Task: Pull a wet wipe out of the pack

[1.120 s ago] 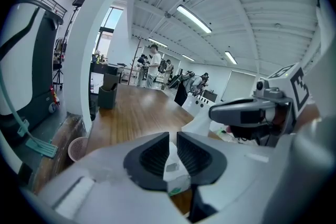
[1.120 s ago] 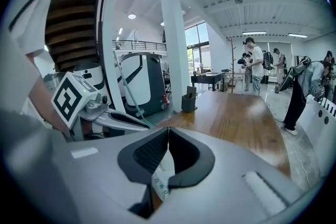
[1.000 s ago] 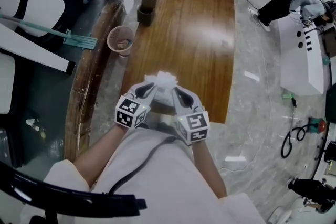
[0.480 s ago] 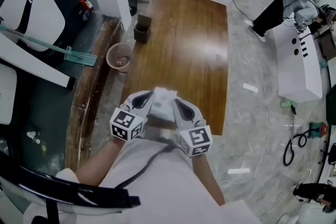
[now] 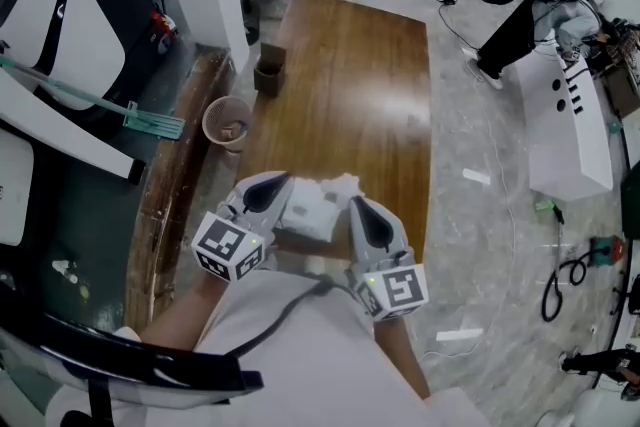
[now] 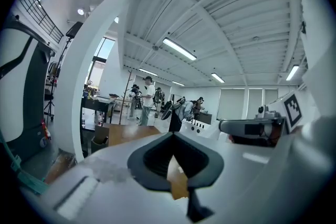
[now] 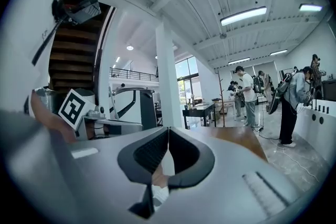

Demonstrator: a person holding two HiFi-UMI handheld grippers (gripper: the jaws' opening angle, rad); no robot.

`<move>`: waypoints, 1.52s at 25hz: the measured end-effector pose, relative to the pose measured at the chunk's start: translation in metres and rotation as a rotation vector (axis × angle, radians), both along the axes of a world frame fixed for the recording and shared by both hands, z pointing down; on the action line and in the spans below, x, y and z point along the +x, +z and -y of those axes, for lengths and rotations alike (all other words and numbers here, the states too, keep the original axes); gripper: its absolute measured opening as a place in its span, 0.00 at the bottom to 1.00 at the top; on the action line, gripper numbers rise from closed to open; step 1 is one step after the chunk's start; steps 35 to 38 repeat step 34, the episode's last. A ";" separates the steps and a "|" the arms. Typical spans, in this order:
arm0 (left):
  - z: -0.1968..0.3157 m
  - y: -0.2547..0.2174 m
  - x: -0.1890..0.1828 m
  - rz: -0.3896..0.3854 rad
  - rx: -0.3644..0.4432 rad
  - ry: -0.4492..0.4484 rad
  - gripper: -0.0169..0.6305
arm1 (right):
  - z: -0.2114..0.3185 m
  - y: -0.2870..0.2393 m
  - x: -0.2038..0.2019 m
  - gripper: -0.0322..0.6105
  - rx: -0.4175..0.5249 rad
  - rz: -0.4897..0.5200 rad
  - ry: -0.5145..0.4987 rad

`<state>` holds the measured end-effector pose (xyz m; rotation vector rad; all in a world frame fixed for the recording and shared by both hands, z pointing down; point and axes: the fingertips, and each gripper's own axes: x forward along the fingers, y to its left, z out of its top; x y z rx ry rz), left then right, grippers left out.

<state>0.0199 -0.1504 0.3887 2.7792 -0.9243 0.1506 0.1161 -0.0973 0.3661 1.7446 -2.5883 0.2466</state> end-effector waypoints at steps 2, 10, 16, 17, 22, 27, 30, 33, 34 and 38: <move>-0.002 -0.012 -0.003 -0.017 0.018 0.002 0.04 | -0.004 -0.011 0.004 0.07 0.022 0.003 0.017; -0.002 -0.028 -0.014 -0.022 0.045 0.007 0.04 | -0.007 -0.030 0.011 0.07 0.051 0.009 0.032; -0.001 -0.011 -0.019 -0.016 0.004 -0.019 0.04 | -0.002 -0.019 0.012 0.07 0.021 -0.005 0.034; -0.002 -0.009 -0.019 -0.017 -0.003 -0.022 0.04 | -0.002 -0.018 0.011 0.07 0.017 -0.005 0.031; -0.003 -0.006 -0.018 -0.021 -0.019 -0.022 0.03 | -0.002 -0.012 0.006 0.07 -0.001 -0.011 0.018; -0.002 0.000 -0.017 -0.015 -0.040 -0.038 0.03 | -0.002 -0.004 0.003 0.07 -0.019 -0.015 0.000; -0.004 0.005 -0.017 -0.005 -0.051 -0.046 0.03 | -0.002 0.007 0.000 0.07 -0.043 -0.006 -0.019; -0.005 0.010 -0.016 0.002 -0.057 -0.047 0.03 | -0.001 0.016 -0.001 0.07 -0.065 -0.008 -0.037; -0.005 0.012 -0.016 0.004 -0.060 -0.048 0.03 | 0.000 0.018 -0.001 0.07 -0.071 -0.010 -0.042; -0.005 0.012 -0.016 0.004 -0.060 -0.048 0.03 | 0.000 0.018 -0.001 0.07 -0.071 -0.010 -0.042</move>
